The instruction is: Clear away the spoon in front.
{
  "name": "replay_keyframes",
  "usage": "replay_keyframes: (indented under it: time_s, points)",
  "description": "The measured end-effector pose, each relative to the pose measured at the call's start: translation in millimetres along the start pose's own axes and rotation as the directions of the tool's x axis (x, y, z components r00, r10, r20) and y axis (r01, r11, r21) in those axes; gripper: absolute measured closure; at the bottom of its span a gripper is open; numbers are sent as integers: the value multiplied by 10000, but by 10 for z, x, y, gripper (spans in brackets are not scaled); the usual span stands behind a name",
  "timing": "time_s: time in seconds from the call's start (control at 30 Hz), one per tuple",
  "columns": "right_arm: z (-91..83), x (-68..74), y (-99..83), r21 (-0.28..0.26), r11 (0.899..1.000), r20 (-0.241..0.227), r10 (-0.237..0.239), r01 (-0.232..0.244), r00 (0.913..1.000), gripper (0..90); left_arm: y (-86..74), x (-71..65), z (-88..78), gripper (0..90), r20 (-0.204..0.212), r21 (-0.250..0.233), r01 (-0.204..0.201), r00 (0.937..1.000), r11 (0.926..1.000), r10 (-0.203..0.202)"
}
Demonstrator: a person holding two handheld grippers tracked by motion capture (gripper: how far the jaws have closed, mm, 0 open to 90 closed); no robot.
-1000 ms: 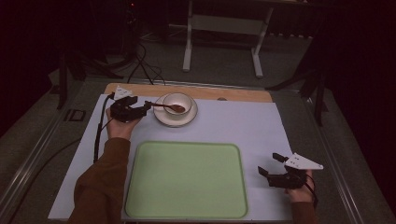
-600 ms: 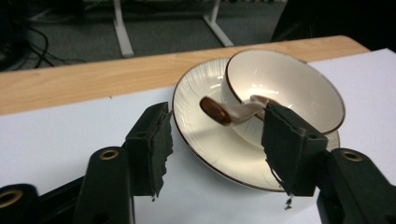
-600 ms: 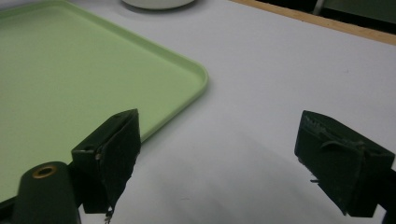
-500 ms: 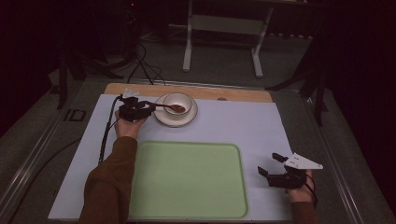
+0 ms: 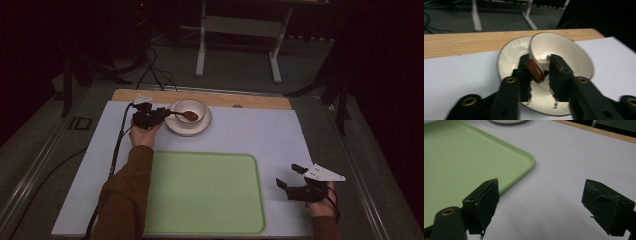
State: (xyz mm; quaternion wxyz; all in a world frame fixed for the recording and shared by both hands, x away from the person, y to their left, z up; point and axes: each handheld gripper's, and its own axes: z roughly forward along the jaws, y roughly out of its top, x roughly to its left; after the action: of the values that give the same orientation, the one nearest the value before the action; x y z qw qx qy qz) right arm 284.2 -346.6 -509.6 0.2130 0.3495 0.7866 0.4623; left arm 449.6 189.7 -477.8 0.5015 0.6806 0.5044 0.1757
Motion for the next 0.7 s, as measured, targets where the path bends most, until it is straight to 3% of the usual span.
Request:
replay_keyframes:
  time_s: [0.2, 0.7]
  points:
    - [-3, 0, 0, 6, 10000, 18, -6, 6, 10000, 143, 12, -95, -36, 827, 132, -179, -494, 9987, 9986, 496]
    - [-4, 0, 1, 14, 10000, 22, -10, 10, 10000, 143, 98, -133, -195, 832, -184, -420, -888, 9959, 9952, 881]
